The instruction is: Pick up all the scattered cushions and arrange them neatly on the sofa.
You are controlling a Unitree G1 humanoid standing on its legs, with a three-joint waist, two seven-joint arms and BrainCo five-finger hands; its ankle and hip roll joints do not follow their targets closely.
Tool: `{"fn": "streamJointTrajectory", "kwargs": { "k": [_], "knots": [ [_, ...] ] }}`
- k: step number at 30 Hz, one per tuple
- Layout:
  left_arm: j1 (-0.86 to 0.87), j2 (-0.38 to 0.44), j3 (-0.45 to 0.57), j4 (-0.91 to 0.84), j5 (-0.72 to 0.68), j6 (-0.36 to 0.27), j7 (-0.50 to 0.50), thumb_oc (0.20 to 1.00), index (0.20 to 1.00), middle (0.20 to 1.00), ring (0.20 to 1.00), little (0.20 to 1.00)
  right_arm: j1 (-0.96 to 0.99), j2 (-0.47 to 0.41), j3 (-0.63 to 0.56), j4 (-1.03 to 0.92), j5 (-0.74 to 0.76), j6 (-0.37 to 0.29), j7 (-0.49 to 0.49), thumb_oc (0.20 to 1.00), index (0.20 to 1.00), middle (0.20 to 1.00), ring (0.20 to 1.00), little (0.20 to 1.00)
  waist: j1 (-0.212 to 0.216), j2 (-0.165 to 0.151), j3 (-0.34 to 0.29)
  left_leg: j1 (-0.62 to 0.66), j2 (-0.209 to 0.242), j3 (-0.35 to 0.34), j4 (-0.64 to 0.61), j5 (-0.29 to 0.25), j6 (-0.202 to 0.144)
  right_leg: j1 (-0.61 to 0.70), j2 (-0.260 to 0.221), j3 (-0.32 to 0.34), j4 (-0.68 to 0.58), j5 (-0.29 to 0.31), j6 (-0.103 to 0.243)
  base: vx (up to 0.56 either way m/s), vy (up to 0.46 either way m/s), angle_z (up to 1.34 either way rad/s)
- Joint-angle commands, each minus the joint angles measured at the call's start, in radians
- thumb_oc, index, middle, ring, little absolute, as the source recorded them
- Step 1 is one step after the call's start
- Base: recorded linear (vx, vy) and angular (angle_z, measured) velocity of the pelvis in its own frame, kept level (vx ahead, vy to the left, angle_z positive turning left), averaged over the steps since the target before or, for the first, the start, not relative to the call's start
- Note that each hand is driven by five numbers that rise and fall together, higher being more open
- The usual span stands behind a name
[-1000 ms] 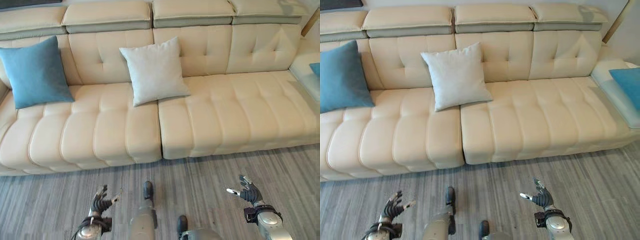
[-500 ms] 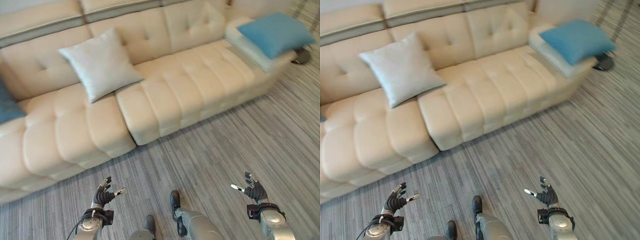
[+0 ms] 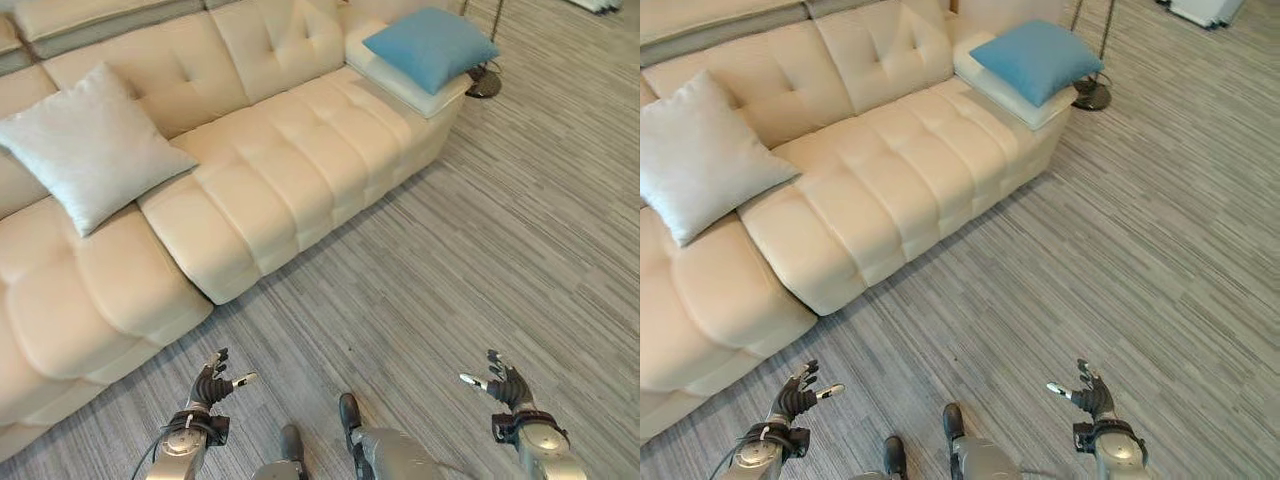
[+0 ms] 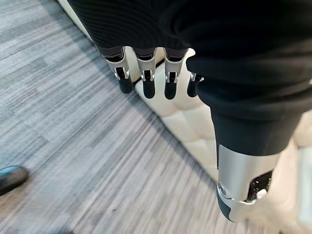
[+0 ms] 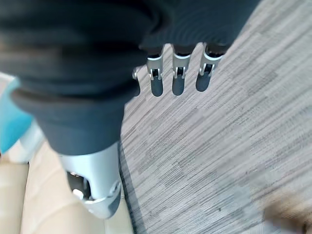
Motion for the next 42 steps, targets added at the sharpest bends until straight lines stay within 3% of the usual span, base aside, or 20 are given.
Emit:
{"fn": "streamJointTrajectory", "kwargs": {
  "k": [1,4,6,9,11,13,16,17,18,20,24,25,26,27,28,32,36,37,41,42],
  "knots": [
    [0.001,0.052,0.023,-0.042,0.011,-0.026,0.012,1.0,1.0,1.0,1.0,1.0,0.001,-0.007,0.008,-0.024,0.012,-0.029,-0.017,1.0,1.0,1.0,1.0,1.0,-0.001,-0.016,-0.017,0.03,-0.026,-0.014,0.044,-0.136,-0.034,0.024,-0.052,-0.108,0.085,-0.013,0.073,0.27,-0.047,-0.9],
    [-0.011,0.041,0.004,-0.038,0.026,-0.025,0.008,1.0,1.0,1.0,1.0,1.0,0.019,-0.002,0.001,-0.028,0.019,-0.032,-0.018,1.0,1.0,1.0,1.0,1.0,-0.025,-0.013,-0.015,0.056,-0.026,-0.02,0.081,-0.18,-0.036,0.028,-0.04,-0.1,0.054,-0.031,0.068,0.25,-0.114,-0.45],
    [-0.019,0.028,-0.009,-0.048,0.031,-0.03,-0.001,1.0,1.0,1.0,1.0,1.0,0.052,-0.003,-0.024,-0.018,0.037,-0.043,-0.028,1.0,1.0,1.0,1.0,1.0,-0.048,-0.021,-0.031,0.048,0.003,-0.003,0.207,-0.214,-0.082,0.083,-0.028,-0.082,-0.003,-0.036,0.033,0.32,-0.259,0.33],
    [-0.017,0.019,-0.019,-0.045,0.023,-0.032,-0.006,1.0,1.0,1.0,1.0,1.0,0.065,-0.023,-0.033,-0.023,0.052,-0.044,-0.033,1.0,1.0,1.0,1.0,1.0,-0.048,-0.019,-0.027,-0.023,0.076,-0.023,0.45,-0.151,-0.104,0.165,0.009,-0.072,-0.055,-0.062,-0.017,0.23,-0.223,0.16],
    [-0.018,0.017,-0.021,-0.041,0.017,-0.032,-0.005,1.0,1.0,1.0,1.0,1.0,0.064,-0.025,-0.034,-0.024,0.052,-0.037,-0.032,1.0,1.0,1.0,1.0,1.0,-0.044,-0.018,-0.024,-0.044,0.081,-0.04,0.484,-0.141,-0.102,0.184,0.018,-0.063,-0.065,-0.072,-0.026,0.21,-0.107,-0.14],
    [-0.013,0.009,-0.027,-0.039,0.014,-0.024,-0.008,1.0,1.0,1.0,1.0,1.0,0.052,-0.039,-0.032,-0.033,0.048,-0.032,-0.03,1.0,1.0,1.0,1.0,1.0,-0.023,-0.032,-0.017,-0.156,0.035,-0.091,0.444,-0.153,-0.059,0.226,0.014,-0.018,-0.103,-0.073,-0.029,0.25,-0.061,-0.4],
    [-0.01,0.013,-0.029,-0.044,0.023,-0.021,-0.01,1.0,1.0,1.0,1.0,1.0,0.049,-0.044,-0.032,-0.036,0.049,-0.034,-0.034,1.0,1.0,1.0,1.0,1.0,-0.007,-0.035,-0.015,-0.214,0.015,-0.126,0.379,-0.117,-0.06,0.252,0.023,0.014,-0.117,-0.081,-0.026,0.22,0.003,-0.68],
    [-0.007,0.019,-0.027,-0.055,0.03,-0.02,-0.009,1.0,1.0,1.0,1.0,1.0,0.04,-0.048,-0.02,-0.036,0.043,-0.037,-0.037,1.0,1.0,1.0,1.0,1.0,0.019,-0.027,-0.009,-0.27,-0.014,-0.196,0.279,-0.034,-0.078,0.29,0.049,0.046,-0.132,-0.099,-0.029,0.21,0.002,-0.2],
    [-0.007,0.019,-0.027,-0.055,0.03,-0.02,-0.009,1.0,1.0,1.0,1.0,1.0,0.04,-0.048,-0.02,-0.035,0.043,-0.037,-0.037,1.0,1.0,1.0,1.0,1.0,0.019,-0.028,-0.008,-0.266,-0.015,-0.195,0.275,-0.032,-0.078,0.292,0.048,0.046,-0.132,-0.1,-0.028,0.46,0.015,-0.39],
    [-0.012,0.016,-0.027,-0.06,0.028,-0.019,0.0,1.0,1.0,1.0,1.0,1.0,0.031,-0.051,0.004,-0.028,0.024,-0.036,-0.043,1.0,1.0,1.0,1.0,1.0,0.056,-0.025,0.0,-0.345,-0.047,-0.29,0.155,0.035,-0.098,0.345,0.07,0.104,-0.131,-0.14,-0.025,0.48,0.045,-0.73],
    [-0.002,0.015,-0.02,-0.07,0.028,-0.02,0.005,1.0,1.0,1.0,1.0,1.0,0.016,-0.057,0.016,-0.029,0.006,-0.032,-0.038,1.0,1.0,1.0,1.0,1.0,0.087,-0.018,-0.015,-0.369,-0.049,-0.341,0.099,0.072,-0.1,0.393,0.084,0.177,-0.11,-0.185,-0.023,0.53,0.149,-1.02],
    [0.007,0.015,-0.018,-0.06,0.027,-0.017,-0.001,1.0,1.0,1.0,1.0,1.0,0.02,-0.049,0.015,-0.04,-0.009,-0.034,-0.028,1.0,1.0,1.0,1.0,1.0,0.094,-0.024,-0.038,-0.352,-0.051,-0.35,0.154,0.093,-0.079,0.416,0.058,0.2,-0.064,-0.195,-0.006,0.97,0.381,-1.31],
    [-0.003,0.029,-0.024,-0.049,0.03,-0.013,0.002,1.0,1.0,1.0,1.0,1.0,0.009,-0.03,0.024,-0.059,-0.017,-0.034,-0.02,1.0,1.0,1.0,1.0,1.0,0.092,-0.054,-0.032,-0.308,-0.063,-0.305,0.2,0.028,-0.041,0.346,0.001,0.234,0.154,-0.033,0.059,0.97,0.38,-0.67],
    [-0.003,0.029,-0.024,-0.048,0.03,-0.013,0.002,1.0,1.0,1.0,1.0,1.0,0.009,-0.03,0.024,-0.059,-0.017,-0.034,-0.02,1.0,1.0,1.0,1.0,1.0,0.095,-0.052,-0.034,-0.31,-0.06,-0.304,0.198,0.03,-0.041,0.342,0.004,0.236,0.153,-0.03,0.058,0.7,0.316,-1.05],
    [-0.01,0.045,-0.019,-0.059,0.025,-0.013,0.01,1.0,1.0,1.0,1.0,1.0,-0.007,-0.02,0.041,-0.072,-0.019,-0.036,-0.016,1.0,1.0,1.0,1.0,1.0,0.087,-0.049,-0.017,-0.257,-0.053,-0.275,0.202,-0.013,-0.014,0.257,-0.013,0.237,0.316,0.059,0.074,0.32,0.17,-1.15],
    [-0.014,0.052,-0.005,-0.073,0.021,-0.015,0.031,1.0,1.0,1.0,1.0,1.0,-0.028,-0.01,0.062,-0.079,-0.035,-0.032,-0.013,1.0,1.0,1.0,1.0,1.0,0.078,-0.019,0.001,-0.152,-0.034,-0.239,0.169,-0.062,0.007,0.115,-0.057,0.151,0.374,0.057,0.05,0.35,0.154,-0.76],
    [-0.01,0.04,0.013,-0.075,0.006,-0.019,0.036,1.0,1.0,1.0,1.0,1.0,-0.03,-0.024,0.06,-0.083,-0.029,-0.028,-0.008,1.0,1.0,1.0,1.0,1.0,0.047,-0.005,0.015,-0.019,-0.051,-0.226,0.106,-0.119,0.0,0.007,-0.038,0.049,0.169,-0.004,0.051,0.52,0.016,-0.24],
    [-0.011,0.024,0.027,-0.068,0.016,-0.021,0.034,1.0,1.0,1.0,1.0,1.0,-0.02,-0.028,0.053,-0.081,-0.041,-0.02,-0.01,1.0,1.0,1.0,1.0,1.0,0.017,-0.008,0.016,0.084,-0.064,-0.242,0.061,-0.17,-0.024,-0.051,-0.024,0.039,-0.074,0.053,0.081,0.73,-0.108,-0.12],
    [-0.011,0.012,0.026,-0.06,0.041,-0.032,0.028,1.0,1.0,1.0,1.0,1.0,0.003,-0.034,0.048,-0.066,-0.047,-0.022,-0.007,1.0,1.0,1.0,1.0,1.0,0.005,-0.006,0.009,0.155,-0.059,-0.264,0.065,-0.228,-0.045,-0.065,-0.037,0.014,-0.154,0.091,0.098,0.61,-0.189,0.27],
    [0.005,0.002,0.027,-0.059,0.048,-0.032,0.023,1.0,1.0,1.0,1.0,1.0,0.027,-0.033,0.042,-0.062,-0.044,-0.025,0.006,1.0,1.0,1.0,1.0,1.0,0.0,0.0,-0.003,0.167,-0.031,-0.276,0.128,-0.203,-0.076,-0.02,-0.029,0.031,-0.136,0.112,0.07,0.69,-0.362,0.38]
  ]
}}
